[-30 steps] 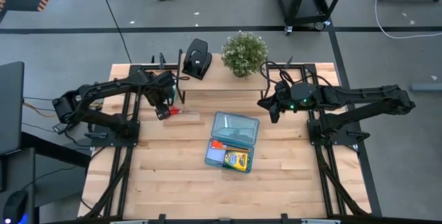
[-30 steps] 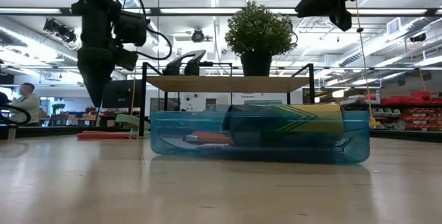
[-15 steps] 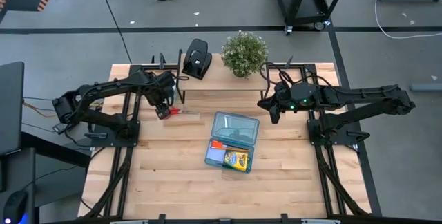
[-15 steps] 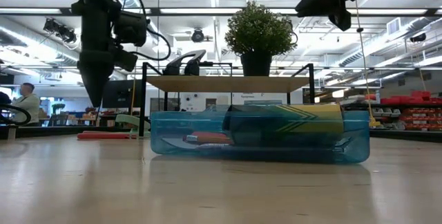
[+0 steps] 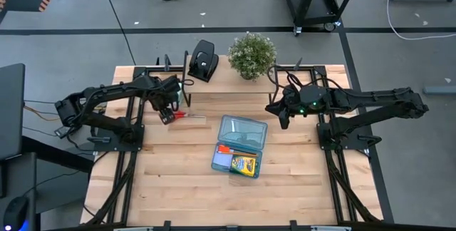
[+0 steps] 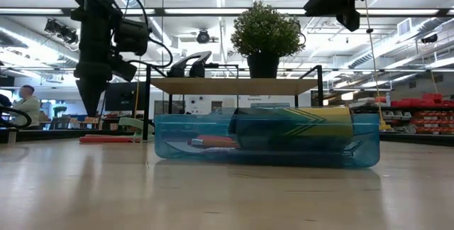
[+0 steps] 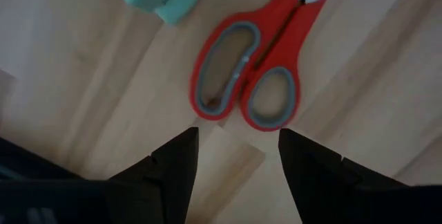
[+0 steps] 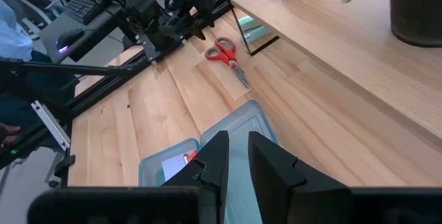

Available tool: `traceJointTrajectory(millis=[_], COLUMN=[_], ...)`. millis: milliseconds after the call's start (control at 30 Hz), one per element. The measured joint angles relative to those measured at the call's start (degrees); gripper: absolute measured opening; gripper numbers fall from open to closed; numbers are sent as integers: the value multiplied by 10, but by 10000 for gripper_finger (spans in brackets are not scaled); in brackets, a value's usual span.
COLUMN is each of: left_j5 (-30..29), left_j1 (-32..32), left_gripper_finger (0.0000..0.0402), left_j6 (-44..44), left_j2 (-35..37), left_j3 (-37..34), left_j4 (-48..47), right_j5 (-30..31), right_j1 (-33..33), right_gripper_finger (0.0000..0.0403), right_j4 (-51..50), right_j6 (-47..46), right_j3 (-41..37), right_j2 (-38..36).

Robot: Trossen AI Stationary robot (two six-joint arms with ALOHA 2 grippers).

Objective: Pack school essentials
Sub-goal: Put the orange scissor into the blue supply box

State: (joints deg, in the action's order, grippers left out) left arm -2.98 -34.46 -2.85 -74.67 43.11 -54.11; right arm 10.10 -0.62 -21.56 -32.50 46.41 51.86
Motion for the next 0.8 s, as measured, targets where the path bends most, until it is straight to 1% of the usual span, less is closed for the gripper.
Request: traceJointTrajectory(millis=[167,267,333,433,500,600,700,800], left_j5=[5,5,4,-18,-35,-46,-45,-56], left_j1=[0,2,8,20,29,39,51,63], left_gripper_finger=[217,214,210,205,202,199,200,202], left_j6=[111,134,166,247,275,268,233,229], left_j2=[0,0,0,0,0,-10,-31,-57], left_j3=[0,0,0,0,0,0,-3,-19], left_j4=[-2,12,23,57,74,93,91,90], right_j5=[-4,-4,-4,-4,-4,-6,-20,-23], right_j1=[0,0,0,0,0,0,0,0], right_gripper_finger=[65,65,65,65,65,65,65,65], right_j4=[0,0,-1,-5,-9,-11,-12,-16], right_j6=[6,11,19,25,24,23,27,26], right_j3=[0,0,0,0,0,0,0,0], right_j2=[0,0,0,0,0,0,0,0])
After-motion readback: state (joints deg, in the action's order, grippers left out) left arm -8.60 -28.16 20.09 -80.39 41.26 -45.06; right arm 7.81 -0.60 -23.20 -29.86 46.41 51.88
